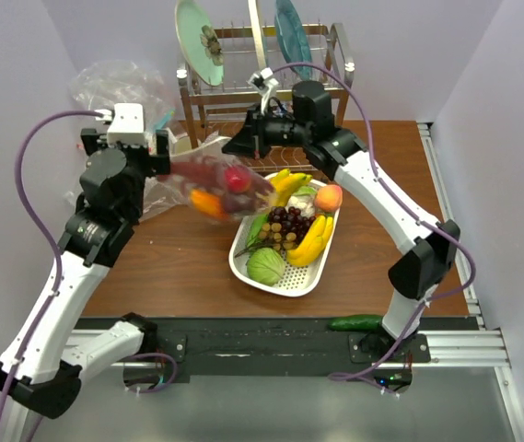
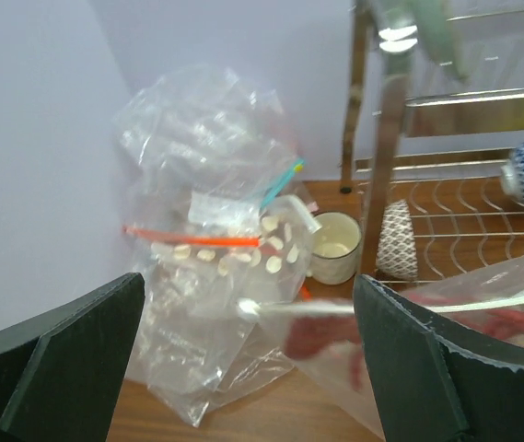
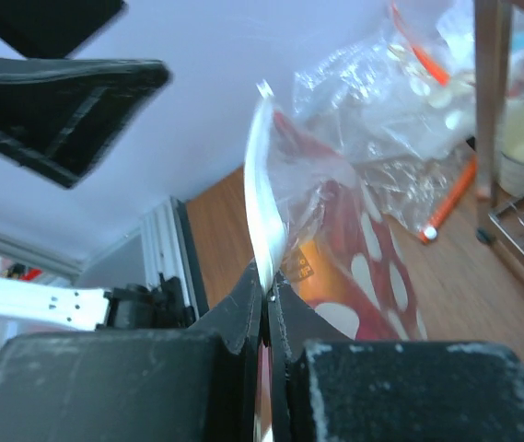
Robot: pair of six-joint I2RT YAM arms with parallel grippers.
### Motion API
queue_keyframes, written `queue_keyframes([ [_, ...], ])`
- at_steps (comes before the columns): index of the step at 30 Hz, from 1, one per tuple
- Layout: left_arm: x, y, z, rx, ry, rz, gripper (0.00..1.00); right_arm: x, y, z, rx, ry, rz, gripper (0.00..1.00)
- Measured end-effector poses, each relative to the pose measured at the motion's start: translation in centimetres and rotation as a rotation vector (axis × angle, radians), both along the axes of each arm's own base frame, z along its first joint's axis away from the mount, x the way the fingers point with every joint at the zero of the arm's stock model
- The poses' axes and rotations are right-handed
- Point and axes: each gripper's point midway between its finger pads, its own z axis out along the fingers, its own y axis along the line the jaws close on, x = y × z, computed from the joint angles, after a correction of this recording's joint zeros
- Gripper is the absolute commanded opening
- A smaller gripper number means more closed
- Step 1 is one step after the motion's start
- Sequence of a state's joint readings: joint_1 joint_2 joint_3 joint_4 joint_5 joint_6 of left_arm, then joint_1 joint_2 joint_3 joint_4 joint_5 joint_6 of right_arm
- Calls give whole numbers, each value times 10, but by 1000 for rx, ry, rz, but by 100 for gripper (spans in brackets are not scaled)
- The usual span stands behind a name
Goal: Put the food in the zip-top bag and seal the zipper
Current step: Place the zipper food storage bag at the center of the board.
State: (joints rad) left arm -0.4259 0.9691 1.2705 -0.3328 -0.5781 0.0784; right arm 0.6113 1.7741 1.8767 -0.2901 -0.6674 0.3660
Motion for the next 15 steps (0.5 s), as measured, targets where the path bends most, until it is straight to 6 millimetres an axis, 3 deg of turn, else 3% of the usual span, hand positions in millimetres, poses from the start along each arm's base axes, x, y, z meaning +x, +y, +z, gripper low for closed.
queue_keyframes([
  [2, 6, 16, -8, -31, 24, 46, 100, 4, 11, 4, 25, -2, 14, 0],
  [3, 8, 22, -12, -43, 34, 62, 100, 7, 14, 5, 32, -4, 16, 12],
  [6, 14, 32, -24, -77, 69, 85, 100, 16, 19, -1, 41, 1, 4, 73],
  [8, 17, 32, -28, -103, 76, 76, 100, 24, 20, -12, 34, 8, -23, 79],
  [10, 19, 28, -32, -130, 82, 56, 100, 33, 18, -36, 1, 23, -59, 84],
  [15, 21, 12, -51, -193, 113, -17, 100, 39, -10, -136, -148, 158, -185, 89],
])
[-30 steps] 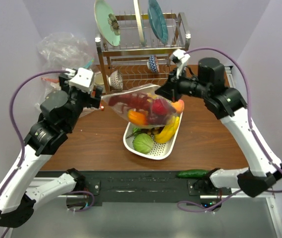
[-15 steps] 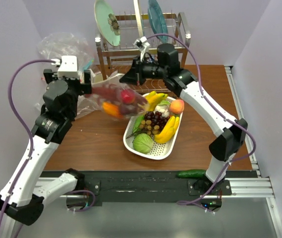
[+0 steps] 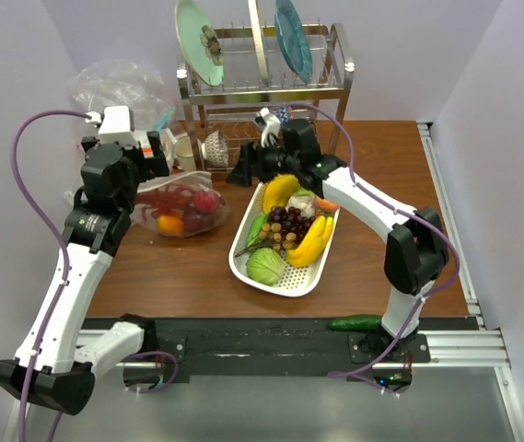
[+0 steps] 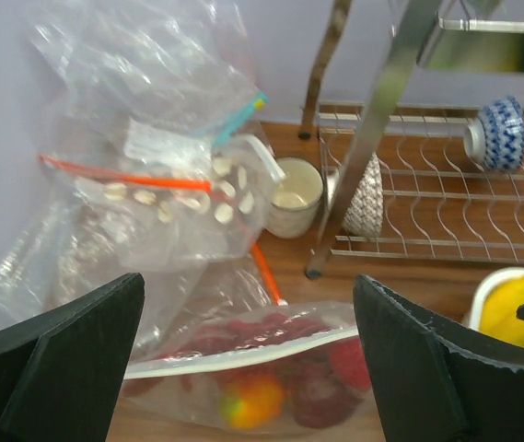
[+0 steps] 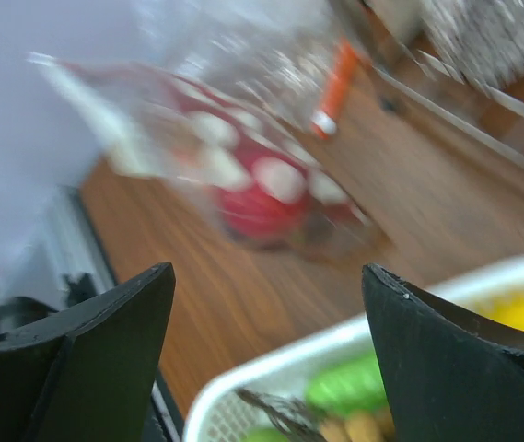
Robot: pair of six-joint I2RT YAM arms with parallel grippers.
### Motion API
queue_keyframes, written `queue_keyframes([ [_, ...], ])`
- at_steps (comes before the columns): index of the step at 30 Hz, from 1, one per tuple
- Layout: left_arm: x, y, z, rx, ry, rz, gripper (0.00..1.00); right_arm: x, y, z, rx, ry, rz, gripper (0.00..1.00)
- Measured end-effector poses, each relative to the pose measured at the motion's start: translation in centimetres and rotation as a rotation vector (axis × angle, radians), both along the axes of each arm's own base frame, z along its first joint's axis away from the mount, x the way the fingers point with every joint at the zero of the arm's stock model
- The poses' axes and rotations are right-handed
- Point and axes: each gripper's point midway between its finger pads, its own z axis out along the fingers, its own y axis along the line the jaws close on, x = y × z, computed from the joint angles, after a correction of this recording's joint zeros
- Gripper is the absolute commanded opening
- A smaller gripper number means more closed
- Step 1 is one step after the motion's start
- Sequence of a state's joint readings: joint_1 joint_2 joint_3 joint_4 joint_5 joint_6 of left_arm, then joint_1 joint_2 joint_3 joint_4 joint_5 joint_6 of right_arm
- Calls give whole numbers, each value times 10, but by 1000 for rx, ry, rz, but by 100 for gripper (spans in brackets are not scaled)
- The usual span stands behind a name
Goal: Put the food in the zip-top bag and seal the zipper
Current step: Place the zipper food storage bag at the center of the board, then reset both arms
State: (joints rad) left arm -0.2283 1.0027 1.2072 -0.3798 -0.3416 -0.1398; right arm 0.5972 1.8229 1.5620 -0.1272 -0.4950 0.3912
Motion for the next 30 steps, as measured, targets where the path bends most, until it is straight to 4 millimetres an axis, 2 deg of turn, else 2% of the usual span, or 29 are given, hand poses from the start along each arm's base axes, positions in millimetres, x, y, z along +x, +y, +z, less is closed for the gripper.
queue_keyframes([
  [1, -1, -3, -7, -10, 11, -14, 100, -1, -9, -17, -38, 24, -32, 91],
  [2, -3, -5, -15, -21, 22, -26, 100, -1, -20, -29, -73, 38, -70, 99],
  [3, -5, -8, -22, -31, 33, -39, 100, -2, -30, -37, -104, 45, -112, 99],
  [5, -11, -12, -33, -50, 47, -63, 100, -6, -49, -35, -134, 36, -179, 99],
  [7, -17, -16, -40, -70, 52, -88, 100, -13, -68, -15, -139, -6, -249, 99],
  [11, -30, -23, -42, -109, 31, -136, 100, -36, -108, 50, -74, -142, -372, 99],
  [13, -37, -27, -41, -127, 11, -166, 100, -50, -125, 73, -40, -196, -412, 99],
  [16, -47, -33, -41, -152, -13, -204, 100, -67, -145, 87, -21, -241, -454, 99],
  [19, -56, -36, -45, -162, -41, -233, 100, -79, -162, 83, -41, -267, -488, 99],
  [25, -70, -36, -68, -169, -66, -250, 100, -100, -190, 51, -99, -299, -520, 99],
  [30, -71, -37, -74, -170, -68, -260, 100, -100, -197, 53, -116, -322, -545, 99],
])
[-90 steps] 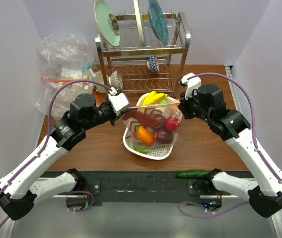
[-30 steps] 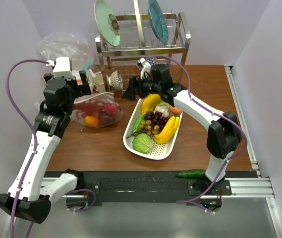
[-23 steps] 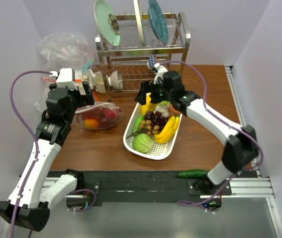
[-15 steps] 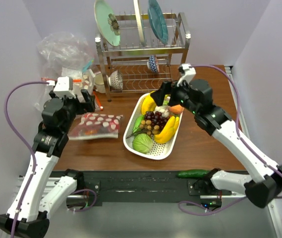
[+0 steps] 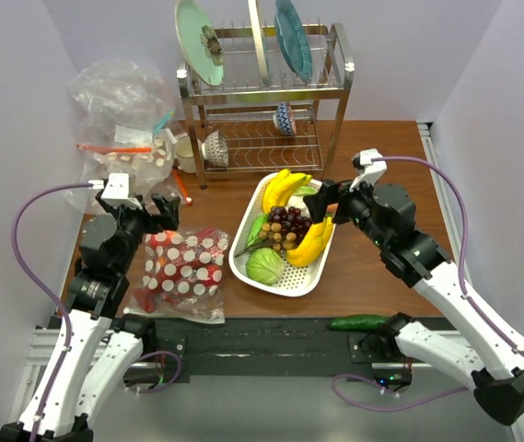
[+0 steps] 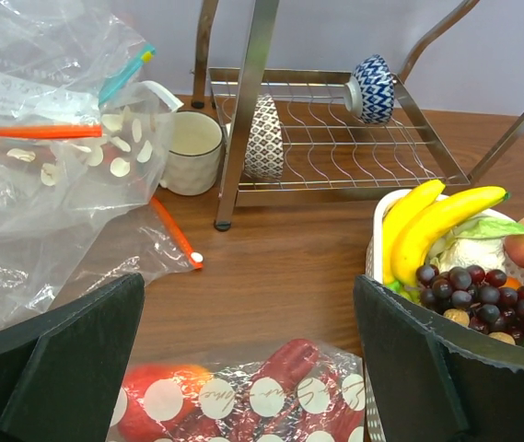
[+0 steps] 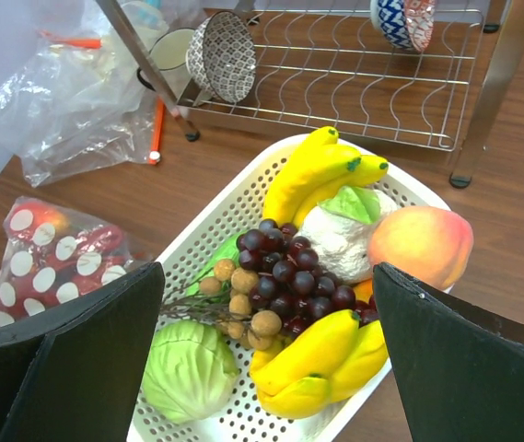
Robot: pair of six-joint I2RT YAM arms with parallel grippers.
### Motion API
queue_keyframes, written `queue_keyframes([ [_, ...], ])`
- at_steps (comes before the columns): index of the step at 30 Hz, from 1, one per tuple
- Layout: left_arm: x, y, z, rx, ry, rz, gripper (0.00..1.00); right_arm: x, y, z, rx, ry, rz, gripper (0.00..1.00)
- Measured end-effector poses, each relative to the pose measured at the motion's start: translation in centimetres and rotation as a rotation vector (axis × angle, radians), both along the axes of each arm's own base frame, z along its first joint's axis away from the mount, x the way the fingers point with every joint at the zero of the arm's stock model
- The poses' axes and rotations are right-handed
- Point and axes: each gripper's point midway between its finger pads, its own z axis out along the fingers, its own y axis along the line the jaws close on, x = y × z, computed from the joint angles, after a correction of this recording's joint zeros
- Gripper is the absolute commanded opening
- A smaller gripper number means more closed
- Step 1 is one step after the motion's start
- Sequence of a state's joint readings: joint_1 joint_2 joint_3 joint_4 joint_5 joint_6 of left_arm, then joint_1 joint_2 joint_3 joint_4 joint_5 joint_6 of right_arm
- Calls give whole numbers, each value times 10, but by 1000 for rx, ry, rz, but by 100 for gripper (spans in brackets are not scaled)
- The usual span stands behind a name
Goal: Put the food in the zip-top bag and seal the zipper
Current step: Reset both arms
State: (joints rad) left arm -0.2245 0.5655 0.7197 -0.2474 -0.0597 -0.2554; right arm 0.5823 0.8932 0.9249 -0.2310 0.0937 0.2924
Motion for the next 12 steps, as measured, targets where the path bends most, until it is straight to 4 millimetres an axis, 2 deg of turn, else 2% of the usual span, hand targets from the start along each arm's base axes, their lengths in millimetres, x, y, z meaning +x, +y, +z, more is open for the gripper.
queue_keyframes([
  [12, 2, -1, -3, 0, 1, -4, 100, -1, -7, -1, -10, -13, -25, 99],
])
